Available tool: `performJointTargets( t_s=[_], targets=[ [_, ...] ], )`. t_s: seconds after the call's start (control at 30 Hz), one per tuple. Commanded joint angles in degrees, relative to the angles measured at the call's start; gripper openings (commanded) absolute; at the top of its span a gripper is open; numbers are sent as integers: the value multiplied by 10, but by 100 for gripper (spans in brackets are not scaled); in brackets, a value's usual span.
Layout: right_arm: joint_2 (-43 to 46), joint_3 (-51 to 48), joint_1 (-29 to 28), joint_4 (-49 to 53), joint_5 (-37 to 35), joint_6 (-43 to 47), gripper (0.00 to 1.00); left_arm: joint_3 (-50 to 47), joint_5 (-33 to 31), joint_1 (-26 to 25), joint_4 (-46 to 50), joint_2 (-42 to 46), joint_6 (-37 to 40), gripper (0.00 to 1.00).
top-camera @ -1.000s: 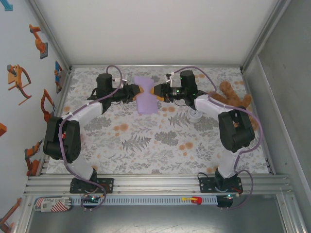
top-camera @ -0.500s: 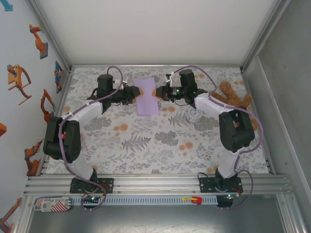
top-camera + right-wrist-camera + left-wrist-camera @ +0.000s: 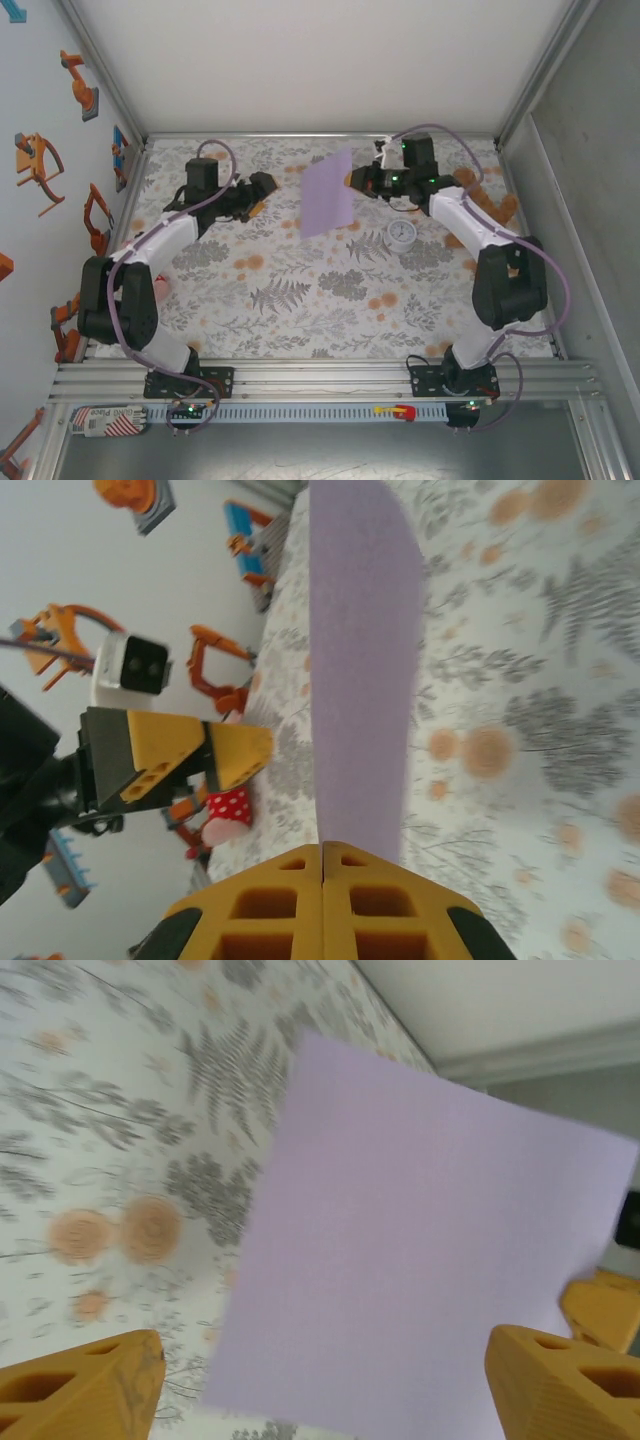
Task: Fold a paper plane with a square sheet of paper (pick it up from the middle)
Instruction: First fold in half a square sheet of paper at the center of the table.
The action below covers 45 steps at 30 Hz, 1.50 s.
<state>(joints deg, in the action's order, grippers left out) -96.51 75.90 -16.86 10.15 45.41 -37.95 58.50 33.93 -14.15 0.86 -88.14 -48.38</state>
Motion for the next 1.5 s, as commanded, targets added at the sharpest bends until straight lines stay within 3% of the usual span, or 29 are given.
performJointTargets(
  t_s=[0.0,0.1,0.23,0.4,0.5,0.8,1.47],
  targets=[
    [30,46,2,148,-63,98,0,-28,-86,15,37,41,10,90],
    [19,93,1,245,-94,124,0,-50,-133,19,57,62,19,99],
    [5,127,-27,309,-156,127,0,-62,-173,19,84,79,30,96],
    [-47,163,-92,330,-217,109,0,-68,-176,19,91,81,29,96],
    [-93,168,-122,300,-222,71,0,-70,-163,19,85,74,22,96],
    [-169,113,-151,44,-76,-78,0,-87,-96,16,46,41,-2,99],
    [-213,31,-129,27,-131,-49,0,-14,-89,-92,64,-107,9,79]
  ],
)
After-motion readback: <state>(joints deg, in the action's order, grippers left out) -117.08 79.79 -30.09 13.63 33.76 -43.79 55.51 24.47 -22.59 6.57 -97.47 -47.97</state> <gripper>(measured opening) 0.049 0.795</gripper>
